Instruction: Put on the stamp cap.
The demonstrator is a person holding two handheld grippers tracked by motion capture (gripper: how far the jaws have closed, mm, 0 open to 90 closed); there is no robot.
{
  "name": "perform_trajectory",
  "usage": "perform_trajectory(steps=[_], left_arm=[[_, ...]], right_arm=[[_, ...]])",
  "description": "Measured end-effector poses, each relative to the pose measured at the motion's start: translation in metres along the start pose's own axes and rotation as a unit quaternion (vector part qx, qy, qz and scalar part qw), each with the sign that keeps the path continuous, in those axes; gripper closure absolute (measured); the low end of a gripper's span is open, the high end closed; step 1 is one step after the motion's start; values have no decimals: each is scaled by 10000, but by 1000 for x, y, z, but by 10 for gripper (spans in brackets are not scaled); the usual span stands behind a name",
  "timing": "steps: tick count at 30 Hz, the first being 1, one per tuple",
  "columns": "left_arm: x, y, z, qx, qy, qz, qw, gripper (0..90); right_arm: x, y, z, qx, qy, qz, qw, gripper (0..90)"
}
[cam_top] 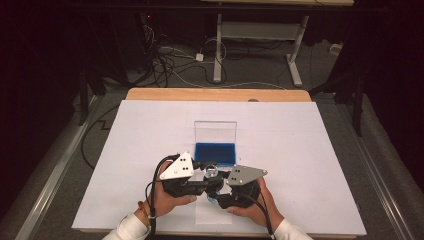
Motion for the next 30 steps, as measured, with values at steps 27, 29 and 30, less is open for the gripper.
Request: perform_trajectory(steps=[27, 29, 30], left_arm=[[2, -7, 7, 110, 3, -35, 9999, 545], [2, -8, 8, 140, 10, -36, 9999, 545], [1, -9, 8, 159, 14, -28, 9999, 545]], right_arm=[[-6, -2, -4, -232, -227, 274, 9991, 316], [-5, -6, -6, -335, -259, 253, 9988, 301], [-5, -9, -7, -384, -262, 233, 9986, 296]])
Point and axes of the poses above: each handheld gripper's, and its own axes: y roughly forward along the jaws, x roughly out of its top, z roughly to its left, the point moved 5 cm from there along y, roughly forward along the jaws, and after that the axes turned 8 degrees about x, right-handed, at the moved point
